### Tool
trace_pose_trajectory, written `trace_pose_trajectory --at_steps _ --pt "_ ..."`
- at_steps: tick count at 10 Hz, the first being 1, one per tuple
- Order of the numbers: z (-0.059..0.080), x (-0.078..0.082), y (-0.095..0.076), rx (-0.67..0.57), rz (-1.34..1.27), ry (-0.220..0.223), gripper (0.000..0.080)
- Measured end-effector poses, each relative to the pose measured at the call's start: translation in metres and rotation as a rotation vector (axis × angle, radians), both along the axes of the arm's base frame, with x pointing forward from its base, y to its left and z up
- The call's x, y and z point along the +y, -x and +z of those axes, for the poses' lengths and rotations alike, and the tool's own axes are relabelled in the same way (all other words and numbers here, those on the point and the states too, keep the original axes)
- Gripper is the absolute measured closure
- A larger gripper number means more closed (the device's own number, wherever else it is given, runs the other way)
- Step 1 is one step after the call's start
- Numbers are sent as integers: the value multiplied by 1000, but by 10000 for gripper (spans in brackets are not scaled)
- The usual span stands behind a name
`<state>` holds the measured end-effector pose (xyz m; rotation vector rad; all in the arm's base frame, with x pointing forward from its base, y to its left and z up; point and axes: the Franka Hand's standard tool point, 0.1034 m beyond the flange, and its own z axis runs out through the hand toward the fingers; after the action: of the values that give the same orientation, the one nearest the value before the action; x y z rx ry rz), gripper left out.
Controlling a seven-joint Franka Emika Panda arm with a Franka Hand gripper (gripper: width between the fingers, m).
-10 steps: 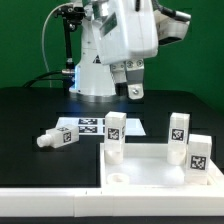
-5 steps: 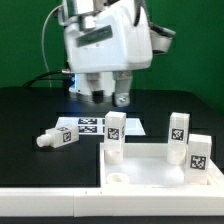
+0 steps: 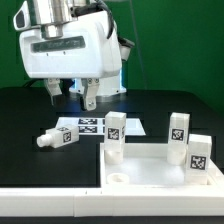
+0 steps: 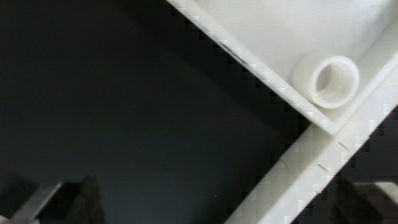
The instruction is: Assemble square table
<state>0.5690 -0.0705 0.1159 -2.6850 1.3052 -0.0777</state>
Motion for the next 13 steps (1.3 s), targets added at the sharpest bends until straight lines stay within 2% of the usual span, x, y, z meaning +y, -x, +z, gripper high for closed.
trace_pose_trajectory --at_steps 1,3,5,7,9,10,11,12,13 --pt "-1 -2 2 2 3 -3 150" --pt "-18 -24 33 60 1 -31 150" --pt "-38 -33 64 101 -30 -22 150" --pt "-36 -32 61 95 -27 -22 150" --pt "-39 -34 65 102 -23 -28 150" --pt "-43 -39 77 131 -15 -53 150" --pt "-52 -44 99 179 7 -102 150" --pt "-67 -48 119 201 -25 -84 150" --pt "-79 -40 134 200 -24 -43 150"
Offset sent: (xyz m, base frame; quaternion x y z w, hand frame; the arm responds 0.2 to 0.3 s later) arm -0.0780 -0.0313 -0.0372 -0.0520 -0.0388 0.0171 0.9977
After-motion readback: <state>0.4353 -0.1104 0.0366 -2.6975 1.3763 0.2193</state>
